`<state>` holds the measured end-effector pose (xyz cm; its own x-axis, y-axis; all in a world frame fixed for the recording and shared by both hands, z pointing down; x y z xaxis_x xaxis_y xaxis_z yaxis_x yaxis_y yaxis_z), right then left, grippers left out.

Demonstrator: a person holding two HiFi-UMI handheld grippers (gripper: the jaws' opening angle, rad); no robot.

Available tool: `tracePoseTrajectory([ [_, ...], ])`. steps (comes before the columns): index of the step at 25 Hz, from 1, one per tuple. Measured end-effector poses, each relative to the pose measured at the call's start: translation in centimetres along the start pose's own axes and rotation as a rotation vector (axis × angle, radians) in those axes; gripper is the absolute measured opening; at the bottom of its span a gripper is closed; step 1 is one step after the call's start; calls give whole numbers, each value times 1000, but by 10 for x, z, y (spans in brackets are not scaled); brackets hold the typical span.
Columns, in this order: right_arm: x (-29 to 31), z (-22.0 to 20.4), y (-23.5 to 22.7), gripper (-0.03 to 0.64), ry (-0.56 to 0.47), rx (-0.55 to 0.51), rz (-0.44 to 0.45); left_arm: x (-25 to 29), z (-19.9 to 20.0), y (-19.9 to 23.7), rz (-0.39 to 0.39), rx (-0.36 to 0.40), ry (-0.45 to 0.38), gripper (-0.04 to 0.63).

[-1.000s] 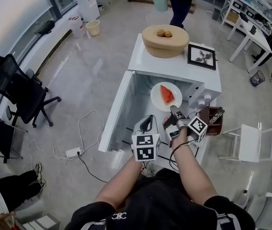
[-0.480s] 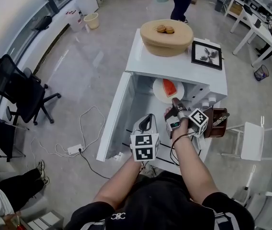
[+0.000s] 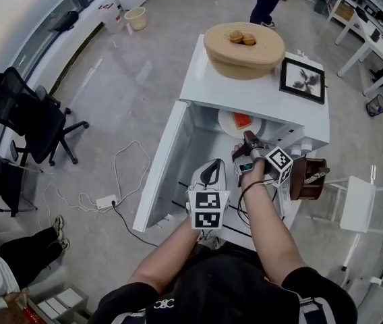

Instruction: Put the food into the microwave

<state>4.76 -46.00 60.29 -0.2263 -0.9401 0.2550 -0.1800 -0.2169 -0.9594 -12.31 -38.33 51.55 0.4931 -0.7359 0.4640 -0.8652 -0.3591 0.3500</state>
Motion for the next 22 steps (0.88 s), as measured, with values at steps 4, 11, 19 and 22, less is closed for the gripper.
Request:
tracePoseTrajectory([
  [4, 12, 6, -1, 18, -11, -9, -6, 3, -2, 0, 3, 2, 8, 8],
  [11, 33, 17, 0, 19, -41, -38, 1, 7, -7, 4, 18, -11, 24, 8],
  [19, 55, 22, -1, 20, -43, -67, -23, 10, -12, 14, 46, -18, 35, 8],
  [22, 60, 24, -3, 18, -50, -74, -42, 10, -15, 17, 54, -21, 44, 8],
])
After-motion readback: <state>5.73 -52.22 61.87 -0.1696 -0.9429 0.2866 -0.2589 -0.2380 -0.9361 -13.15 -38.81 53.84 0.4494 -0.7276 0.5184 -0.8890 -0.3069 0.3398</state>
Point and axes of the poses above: the fingertips, and each gripper's own axes: x forward along the fingers, y to its left, z out of its top, the point moved 7 cm from there along -x, backward along the fingers, and after that the axes turned 12 degrees about -x, right-handed, at the moved point
